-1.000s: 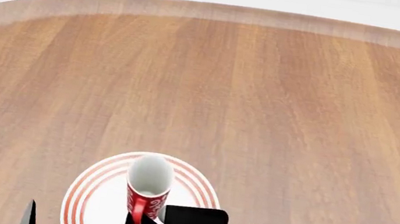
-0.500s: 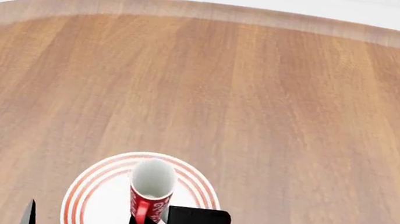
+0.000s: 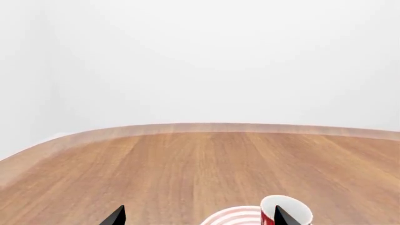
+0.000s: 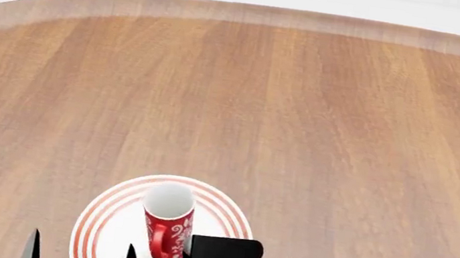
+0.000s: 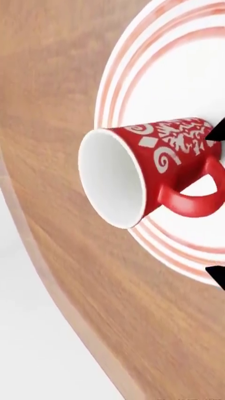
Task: Put the red mug on the left plate.
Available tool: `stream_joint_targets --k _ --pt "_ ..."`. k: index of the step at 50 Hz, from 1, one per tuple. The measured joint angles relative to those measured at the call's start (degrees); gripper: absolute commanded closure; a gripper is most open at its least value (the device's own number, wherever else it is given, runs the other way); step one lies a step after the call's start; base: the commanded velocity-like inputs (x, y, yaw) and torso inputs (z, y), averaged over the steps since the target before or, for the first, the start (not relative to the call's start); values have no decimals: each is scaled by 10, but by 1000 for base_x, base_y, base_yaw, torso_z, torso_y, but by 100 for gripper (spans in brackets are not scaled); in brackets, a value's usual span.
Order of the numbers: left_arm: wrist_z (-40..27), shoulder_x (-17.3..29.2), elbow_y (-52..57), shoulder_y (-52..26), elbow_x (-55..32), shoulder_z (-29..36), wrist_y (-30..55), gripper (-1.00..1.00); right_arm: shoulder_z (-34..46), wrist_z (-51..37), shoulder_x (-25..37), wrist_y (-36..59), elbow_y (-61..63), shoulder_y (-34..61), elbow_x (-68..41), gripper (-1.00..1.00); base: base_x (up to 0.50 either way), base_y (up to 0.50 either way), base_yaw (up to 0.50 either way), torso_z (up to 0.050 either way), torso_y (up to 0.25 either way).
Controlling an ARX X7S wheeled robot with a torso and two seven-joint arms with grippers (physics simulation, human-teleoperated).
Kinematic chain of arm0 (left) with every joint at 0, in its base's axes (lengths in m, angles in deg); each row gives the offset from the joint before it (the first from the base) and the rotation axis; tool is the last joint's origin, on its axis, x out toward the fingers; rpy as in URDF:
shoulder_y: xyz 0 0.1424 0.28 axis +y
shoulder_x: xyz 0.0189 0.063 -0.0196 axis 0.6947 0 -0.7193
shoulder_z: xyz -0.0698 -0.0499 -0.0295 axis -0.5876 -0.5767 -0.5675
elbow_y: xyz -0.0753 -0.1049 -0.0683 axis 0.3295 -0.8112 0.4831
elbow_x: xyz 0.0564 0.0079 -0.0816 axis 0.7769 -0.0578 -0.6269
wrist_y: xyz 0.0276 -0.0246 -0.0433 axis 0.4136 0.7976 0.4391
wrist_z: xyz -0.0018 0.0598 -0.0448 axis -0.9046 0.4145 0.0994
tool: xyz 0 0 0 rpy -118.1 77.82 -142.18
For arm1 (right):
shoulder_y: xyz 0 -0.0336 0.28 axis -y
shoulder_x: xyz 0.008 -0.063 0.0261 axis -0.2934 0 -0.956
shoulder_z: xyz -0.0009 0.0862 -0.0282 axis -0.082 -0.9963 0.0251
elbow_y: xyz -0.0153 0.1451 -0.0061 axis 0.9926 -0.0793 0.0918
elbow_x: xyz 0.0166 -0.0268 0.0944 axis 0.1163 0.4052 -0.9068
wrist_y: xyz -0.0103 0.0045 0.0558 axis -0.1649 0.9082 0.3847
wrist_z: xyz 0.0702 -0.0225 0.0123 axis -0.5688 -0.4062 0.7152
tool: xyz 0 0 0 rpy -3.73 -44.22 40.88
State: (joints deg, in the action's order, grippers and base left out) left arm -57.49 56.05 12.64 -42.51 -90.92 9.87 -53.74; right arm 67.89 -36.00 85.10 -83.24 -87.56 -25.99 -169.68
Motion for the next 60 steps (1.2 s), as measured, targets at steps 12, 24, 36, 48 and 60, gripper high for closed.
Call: stream_joint_targets --k 12,24,36,48,60 --pt "-3 3 6 2 -3 -1 0 -100 0 -12 0 -23 12 -5 16 -100 0 0 0 0 0" --pt "-8 10 24 9 -6 -4 0 -100 19 -107 58 -74 145 -8 72 -100 0 0 0 0 0" --pt "-13 21 51 21 -6 -9 -1 -100 49 -259 151 -122 341 -1 173 -100 0 0 0 0 0" --pt "-20 33 82 37 -6 -15 -4 -100 71 -413 231 -135 516 15 292 -100 0 0 0 0 0" --pt "-23 45 113 54 -9 -21 -9 -100 82 -537 288 -116 653 30 397 -100 0 0 0 0 0"
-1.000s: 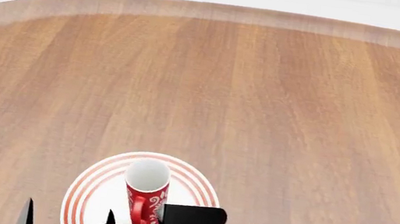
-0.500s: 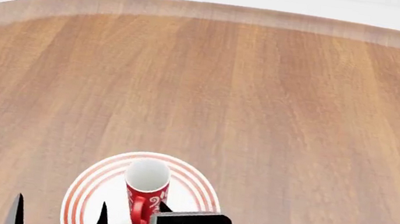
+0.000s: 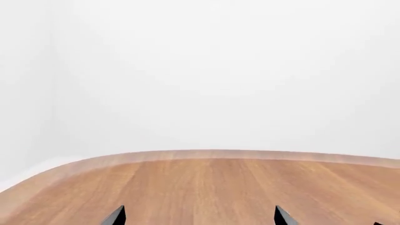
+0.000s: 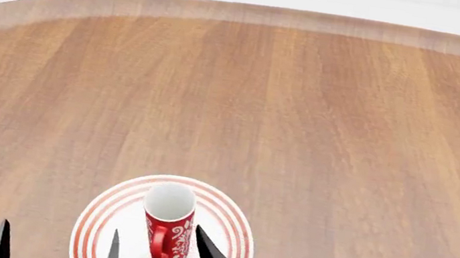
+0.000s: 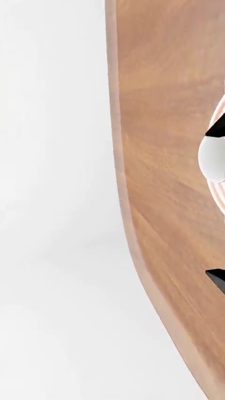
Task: Put the red mug on the left plate.
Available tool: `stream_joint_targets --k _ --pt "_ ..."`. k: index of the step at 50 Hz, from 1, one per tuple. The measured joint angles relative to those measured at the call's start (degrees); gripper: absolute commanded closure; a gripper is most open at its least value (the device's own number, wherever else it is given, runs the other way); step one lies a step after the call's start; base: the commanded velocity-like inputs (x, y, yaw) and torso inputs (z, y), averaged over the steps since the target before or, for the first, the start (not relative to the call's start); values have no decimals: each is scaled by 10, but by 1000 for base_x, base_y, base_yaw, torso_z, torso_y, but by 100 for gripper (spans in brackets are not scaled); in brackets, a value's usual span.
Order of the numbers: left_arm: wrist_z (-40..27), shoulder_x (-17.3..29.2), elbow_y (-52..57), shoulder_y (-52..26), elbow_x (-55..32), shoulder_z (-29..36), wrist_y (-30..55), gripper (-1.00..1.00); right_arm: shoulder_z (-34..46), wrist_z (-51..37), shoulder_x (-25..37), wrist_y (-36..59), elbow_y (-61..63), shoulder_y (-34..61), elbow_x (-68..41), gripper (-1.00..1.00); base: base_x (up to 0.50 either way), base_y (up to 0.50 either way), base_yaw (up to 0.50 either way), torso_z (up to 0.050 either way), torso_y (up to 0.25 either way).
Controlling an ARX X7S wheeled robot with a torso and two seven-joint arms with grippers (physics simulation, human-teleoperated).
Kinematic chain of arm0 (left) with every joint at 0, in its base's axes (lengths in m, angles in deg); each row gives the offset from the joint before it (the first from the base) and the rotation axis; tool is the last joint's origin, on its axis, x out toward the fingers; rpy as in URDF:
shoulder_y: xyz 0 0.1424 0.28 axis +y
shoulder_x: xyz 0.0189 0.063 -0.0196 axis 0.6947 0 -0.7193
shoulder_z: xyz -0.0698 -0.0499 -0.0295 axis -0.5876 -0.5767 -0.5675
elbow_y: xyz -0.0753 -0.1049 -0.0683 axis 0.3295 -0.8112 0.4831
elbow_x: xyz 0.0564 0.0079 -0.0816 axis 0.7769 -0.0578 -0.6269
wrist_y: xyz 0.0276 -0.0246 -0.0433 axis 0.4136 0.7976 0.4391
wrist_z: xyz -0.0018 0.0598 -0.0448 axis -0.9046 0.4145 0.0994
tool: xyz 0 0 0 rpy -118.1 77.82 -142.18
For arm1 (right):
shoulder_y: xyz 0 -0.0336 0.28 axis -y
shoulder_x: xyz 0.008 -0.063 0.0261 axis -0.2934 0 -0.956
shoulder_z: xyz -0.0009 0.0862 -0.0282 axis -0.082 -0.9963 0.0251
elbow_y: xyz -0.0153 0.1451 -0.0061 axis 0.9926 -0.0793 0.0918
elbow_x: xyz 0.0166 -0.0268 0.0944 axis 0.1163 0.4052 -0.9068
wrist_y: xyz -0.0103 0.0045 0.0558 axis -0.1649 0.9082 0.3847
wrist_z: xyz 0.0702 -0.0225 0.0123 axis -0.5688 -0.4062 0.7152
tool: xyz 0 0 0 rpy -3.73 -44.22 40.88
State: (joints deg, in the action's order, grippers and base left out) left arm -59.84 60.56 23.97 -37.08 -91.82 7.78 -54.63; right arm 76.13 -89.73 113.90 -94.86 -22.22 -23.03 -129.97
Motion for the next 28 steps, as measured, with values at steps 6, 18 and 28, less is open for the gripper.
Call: stream_joint_targets --k 6,18,28 --pt "-1 5 13 7 -2 -2 -2 -100 2 -46 21 12 51 4 40 -100 0 0 0 0 0" --pt "-5 17 43 26 -3 -7 -8 -100 2 -119 54 38 138 6 113 -100 0 0 0 0 0" --pt "-8 24 64 40 -2 -10 -14 -100 3 -164 72 67 196 5 165 -100 0 0 0 0 0"
